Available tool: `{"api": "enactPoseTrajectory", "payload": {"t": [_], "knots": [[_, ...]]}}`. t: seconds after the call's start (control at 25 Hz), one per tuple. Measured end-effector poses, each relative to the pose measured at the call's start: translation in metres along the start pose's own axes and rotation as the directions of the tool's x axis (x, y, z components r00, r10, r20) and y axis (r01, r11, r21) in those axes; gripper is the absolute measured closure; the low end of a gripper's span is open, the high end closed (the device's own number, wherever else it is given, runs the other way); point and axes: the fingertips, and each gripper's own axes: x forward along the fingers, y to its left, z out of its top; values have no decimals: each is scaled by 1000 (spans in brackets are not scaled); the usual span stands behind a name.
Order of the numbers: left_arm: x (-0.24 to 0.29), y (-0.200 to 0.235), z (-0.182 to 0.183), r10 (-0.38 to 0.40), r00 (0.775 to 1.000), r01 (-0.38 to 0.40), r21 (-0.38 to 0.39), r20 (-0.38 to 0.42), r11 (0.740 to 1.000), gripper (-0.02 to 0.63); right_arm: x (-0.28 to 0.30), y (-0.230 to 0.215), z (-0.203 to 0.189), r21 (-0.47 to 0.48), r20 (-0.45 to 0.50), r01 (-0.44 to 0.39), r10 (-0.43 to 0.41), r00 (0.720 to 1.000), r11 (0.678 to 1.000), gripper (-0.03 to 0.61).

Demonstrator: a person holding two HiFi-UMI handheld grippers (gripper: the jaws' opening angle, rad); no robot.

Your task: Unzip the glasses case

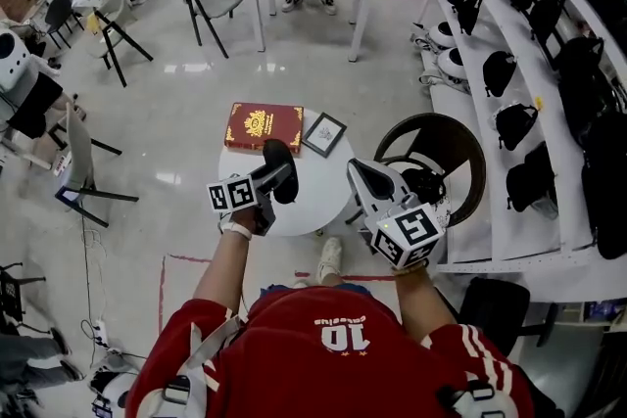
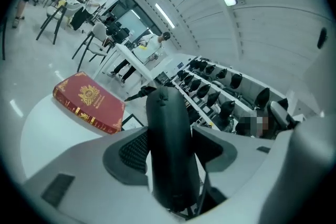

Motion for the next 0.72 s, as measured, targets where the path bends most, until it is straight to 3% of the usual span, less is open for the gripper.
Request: {"api": "enactPoseTrajectory", "payload": {"t": [0.4,0.72], "knots": [[-54,-83,56,-123,982,94,194,142,976,383,-9,24,23,-43,48,-6,8,999,999,563],[-99,-149,94,-264,930,188,287,256,939,390,-14,42,37,-72,96,-9,16,995,997,563]]}}
